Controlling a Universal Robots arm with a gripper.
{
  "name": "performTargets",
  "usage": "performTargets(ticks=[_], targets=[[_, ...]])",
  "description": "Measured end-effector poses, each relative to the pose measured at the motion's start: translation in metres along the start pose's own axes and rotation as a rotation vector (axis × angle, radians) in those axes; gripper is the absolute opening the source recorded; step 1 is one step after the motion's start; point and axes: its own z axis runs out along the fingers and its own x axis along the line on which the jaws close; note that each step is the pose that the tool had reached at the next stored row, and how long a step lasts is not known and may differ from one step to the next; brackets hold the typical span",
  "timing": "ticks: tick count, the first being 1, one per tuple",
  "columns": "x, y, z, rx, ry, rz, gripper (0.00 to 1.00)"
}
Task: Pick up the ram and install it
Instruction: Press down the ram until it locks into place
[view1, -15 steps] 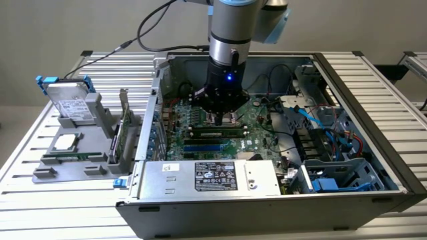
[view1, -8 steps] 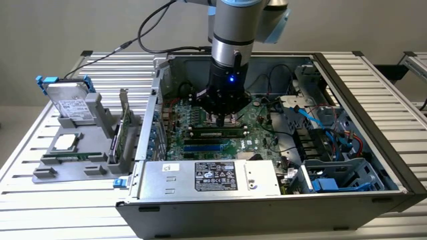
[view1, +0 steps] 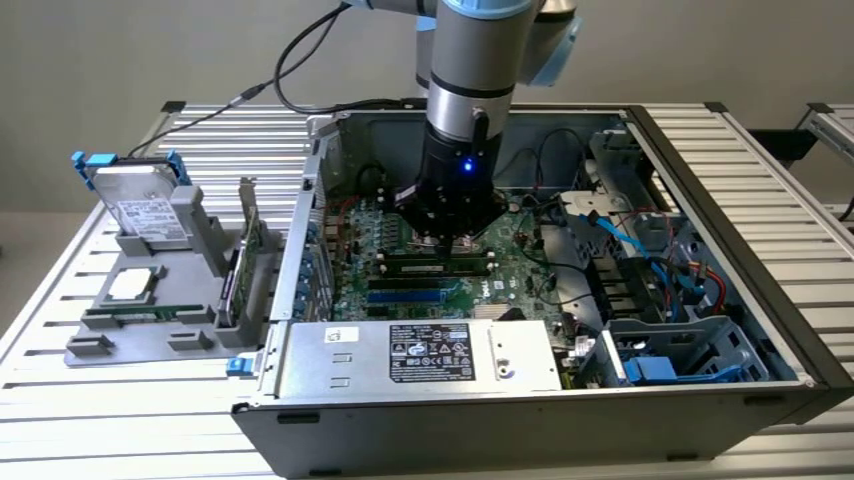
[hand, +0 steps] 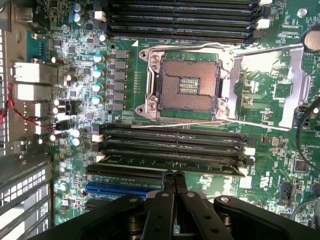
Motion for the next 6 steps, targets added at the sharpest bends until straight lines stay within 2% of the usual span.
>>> performTargets(ticks=[6], targets=[[0.0000, -0.0001, 0.0000, -0.0001, -0.0003, 0.000, 0.10]])
